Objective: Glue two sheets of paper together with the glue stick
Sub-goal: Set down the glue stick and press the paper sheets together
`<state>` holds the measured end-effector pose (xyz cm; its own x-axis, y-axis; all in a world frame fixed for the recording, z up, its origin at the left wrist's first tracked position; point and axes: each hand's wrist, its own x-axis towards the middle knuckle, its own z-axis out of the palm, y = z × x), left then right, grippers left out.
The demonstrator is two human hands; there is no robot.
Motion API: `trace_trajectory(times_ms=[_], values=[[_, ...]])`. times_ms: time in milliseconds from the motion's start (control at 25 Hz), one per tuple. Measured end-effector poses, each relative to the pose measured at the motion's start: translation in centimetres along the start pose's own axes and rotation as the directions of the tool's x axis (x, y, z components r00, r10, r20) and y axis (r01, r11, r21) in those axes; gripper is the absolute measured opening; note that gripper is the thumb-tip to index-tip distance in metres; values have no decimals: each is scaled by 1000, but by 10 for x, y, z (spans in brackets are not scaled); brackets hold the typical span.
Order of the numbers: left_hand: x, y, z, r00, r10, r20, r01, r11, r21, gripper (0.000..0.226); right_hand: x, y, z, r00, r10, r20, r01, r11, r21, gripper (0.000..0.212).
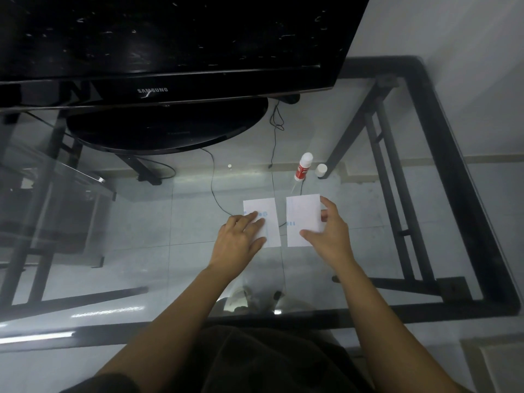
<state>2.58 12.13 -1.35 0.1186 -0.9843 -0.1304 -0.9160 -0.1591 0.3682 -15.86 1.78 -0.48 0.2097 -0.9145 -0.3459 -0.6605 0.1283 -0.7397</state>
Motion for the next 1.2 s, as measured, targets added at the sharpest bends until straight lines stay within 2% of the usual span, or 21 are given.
trace_trajectory(times_ms=[160, 280, 480, 600, 680, 720, 760, 800, 840, 880, 960, 1040, 1120, 1160, 1200], values=[[4, 5, 7, 1000, -9, 16, 9, 1000, -10, 44, 0, 6, -10, 998, 63, -26, -58, 988, 142, 72], [6, 3, 8, 1000, -2, 14, 2, 1000, -4, 44, -3, 8, -16, 996, 68, -50, -52, 960, 274, 55], [5, 3, 8, 1000, -14, 13, 15, 999, -39, 48, -18, -13, -9, 983, -11, -185, 76, 934, 350, 30], [5, 7, 1, 997, -64, -52, 55, 985, -165, 49, -27, -24, 3, 947, -106, -303, 209, 919, 334, 22], [8, 13, -11, 962, -243, -127, 169, 891, -421, 39, -29, -29, 11, 915, -227, -333, 322, 908, 266, 24], [12, 17, -20, 929, -355, -106, 228, 774, -591, 34, -29, -31, 15, 896, -307, -322, 380, 904, 197, 27], [16, 20, -30, 902, -429, -38, 259, 611, -748, 30, -30, -32, 21, 867, -398, -299, 442, 892, 95, 30], [20, 22, -40, 889, -456, 39, 267, 448, -854, 28, -31, -32, 26, 835, -483, -265, 497, 867, -14, 33], [24, 22, -46, 885, -455, 92, 270, 343, -900, 27, -31, -32, 31, 808, -542, -232, 534, 839, -101, 36], [28, 22, -51, 886, -447, 126, 281, 299, -912, 27, -32, -33, 35, 793, -573, -207, 551, 819, -158, 39], [35, 22, -55, 877, -450, 168, 319, 283, -904, 22, -31, -33, 39, 777, -605, -172, 566, 792, -228, 42], [39, 13, -54, 850, -497, 178, 343, 265, -901, 16, -32, -33, 46, 812, -578, -76, 552, 804, -221, 52], [39, 6, -54, 846, -506, 167, 351, 292, -890, 16, -37, -33, 42, 858, -508, 72, 513, 850, -120, 71], [40, 0, -54, 853, -494, 169, 357, 317, -878, 16, -37, -34, 40, 862, -499, 88, 504, 863, -47, 75], [40, -7, -54, 862, -474, 179, 367, 341, -866, 16, -34, -35, 40, 872, -487, 36, 486, 873, 34, 73]])
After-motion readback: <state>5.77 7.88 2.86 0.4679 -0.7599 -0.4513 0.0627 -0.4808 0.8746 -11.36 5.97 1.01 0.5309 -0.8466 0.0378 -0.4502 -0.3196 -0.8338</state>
